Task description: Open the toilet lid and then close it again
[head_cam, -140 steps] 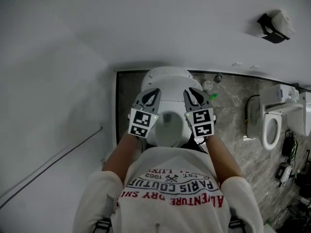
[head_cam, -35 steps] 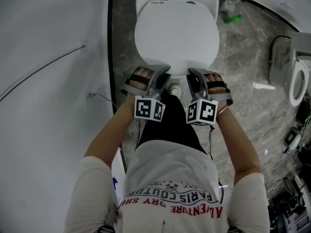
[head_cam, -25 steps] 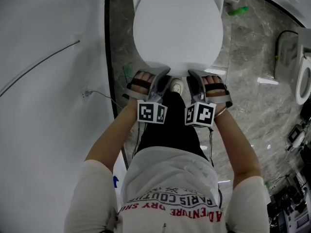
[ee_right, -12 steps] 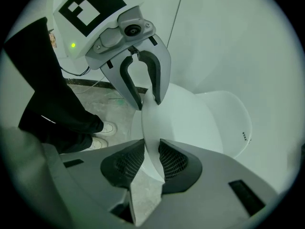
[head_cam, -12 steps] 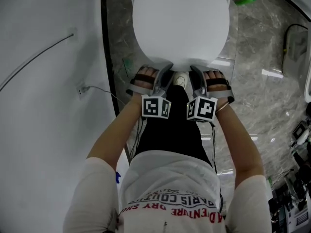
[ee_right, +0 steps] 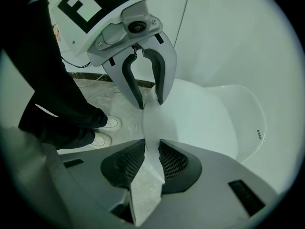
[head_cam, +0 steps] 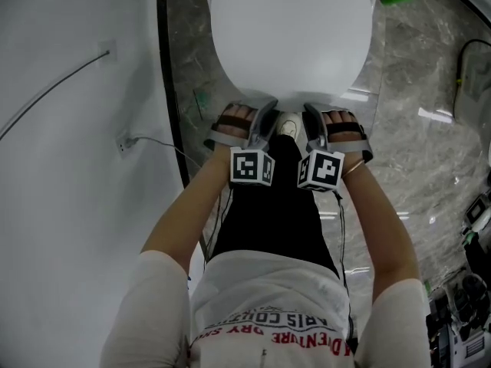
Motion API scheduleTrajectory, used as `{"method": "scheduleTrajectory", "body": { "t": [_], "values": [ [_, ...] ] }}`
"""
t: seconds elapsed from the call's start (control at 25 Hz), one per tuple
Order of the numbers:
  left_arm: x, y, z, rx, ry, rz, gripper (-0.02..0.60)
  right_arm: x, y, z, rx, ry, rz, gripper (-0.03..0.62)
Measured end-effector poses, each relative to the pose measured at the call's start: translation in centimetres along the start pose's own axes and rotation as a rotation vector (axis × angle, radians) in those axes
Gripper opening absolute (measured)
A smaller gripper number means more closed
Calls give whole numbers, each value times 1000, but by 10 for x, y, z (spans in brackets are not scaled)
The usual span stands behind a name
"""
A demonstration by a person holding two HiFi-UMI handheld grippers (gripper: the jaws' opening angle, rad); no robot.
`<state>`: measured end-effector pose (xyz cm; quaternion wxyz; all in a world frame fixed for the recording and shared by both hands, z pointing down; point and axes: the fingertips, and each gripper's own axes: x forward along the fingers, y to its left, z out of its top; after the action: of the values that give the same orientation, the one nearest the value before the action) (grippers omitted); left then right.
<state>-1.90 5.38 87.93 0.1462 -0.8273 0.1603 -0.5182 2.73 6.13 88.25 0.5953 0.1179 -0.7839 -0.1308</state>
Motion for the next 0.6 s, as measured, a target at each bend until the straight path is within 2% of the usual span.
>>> {"method": "scheduleTrajectory", "body": {
  "t": [0.36,0.6],
  "values": [
    [26,-16,-14,-16,19,-38,138,28,10,-5,36,28,56,71],
    [19,-12,-10,-7,36,-121,140,20,9,-4,58,15,103,71]
  ]
}}
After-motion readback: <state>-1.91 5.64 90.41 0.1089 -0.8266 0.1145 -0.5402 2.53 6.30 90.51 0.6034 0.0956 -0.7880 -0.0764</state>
